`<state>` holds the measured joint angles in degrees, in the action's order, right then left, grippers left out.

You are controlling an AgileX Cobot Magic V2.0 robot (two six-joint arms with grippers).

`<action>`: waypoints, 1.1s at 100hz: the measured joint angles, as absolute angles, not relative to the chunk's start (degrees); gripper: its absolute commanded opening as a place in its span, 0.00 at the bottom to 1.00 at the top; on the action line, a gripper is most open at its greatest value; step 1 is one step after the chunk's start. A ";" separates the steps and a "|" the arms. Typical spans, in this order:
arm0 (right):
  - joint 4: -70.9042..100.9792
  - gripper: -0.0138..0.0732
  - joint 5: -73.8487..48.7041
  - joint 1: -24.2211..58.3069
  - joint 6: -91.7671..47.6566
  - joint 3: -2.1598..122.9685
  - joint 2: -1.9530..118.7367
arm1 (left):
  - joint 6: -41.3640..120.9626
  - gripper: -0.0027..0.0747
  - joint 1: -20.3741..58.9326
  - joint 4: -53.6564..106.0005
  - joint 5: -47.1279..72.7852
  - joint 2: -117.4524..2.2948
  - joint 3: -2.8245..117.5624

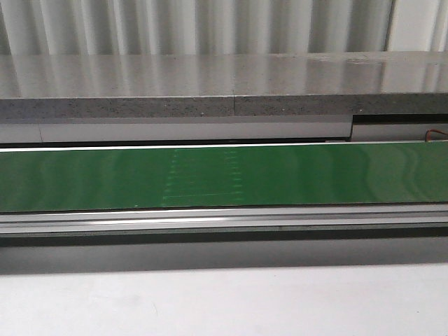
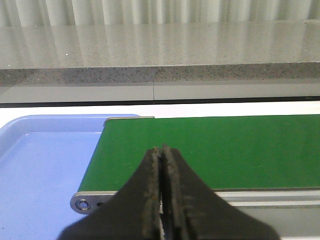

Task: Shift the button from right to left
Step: 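Close the right gripper around the yellow push button's blue base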

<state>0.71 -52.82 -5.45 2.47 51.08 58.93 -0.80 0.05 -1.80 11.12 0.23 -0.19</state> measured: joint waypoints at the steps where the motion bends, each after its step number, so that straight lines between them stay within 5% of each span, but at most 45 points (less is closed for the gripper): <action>1: 0.69 0.77 -53.12 -5.54 2.47 51.54 59.26 | -0.80 0.01 0.05 -1.80 11.12 0.23 -0.19; 51: -0.64 0.77 -57.58 -22.92 2.82 64.48 76.26 | -0.80 0.01 0.05 -1.80 11.12 0.23 -0.19; 110: -1.49 0.77 -54.35 -24.25 2.82 71.20 100.39 | -0.80 0.01 0.05 -1.80 11.12 0.23 -0.19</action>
<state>-1.49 -54.35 -24.25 2.82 71.20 100.39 -0.80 0.05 -1.80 11.12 0.23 -0.19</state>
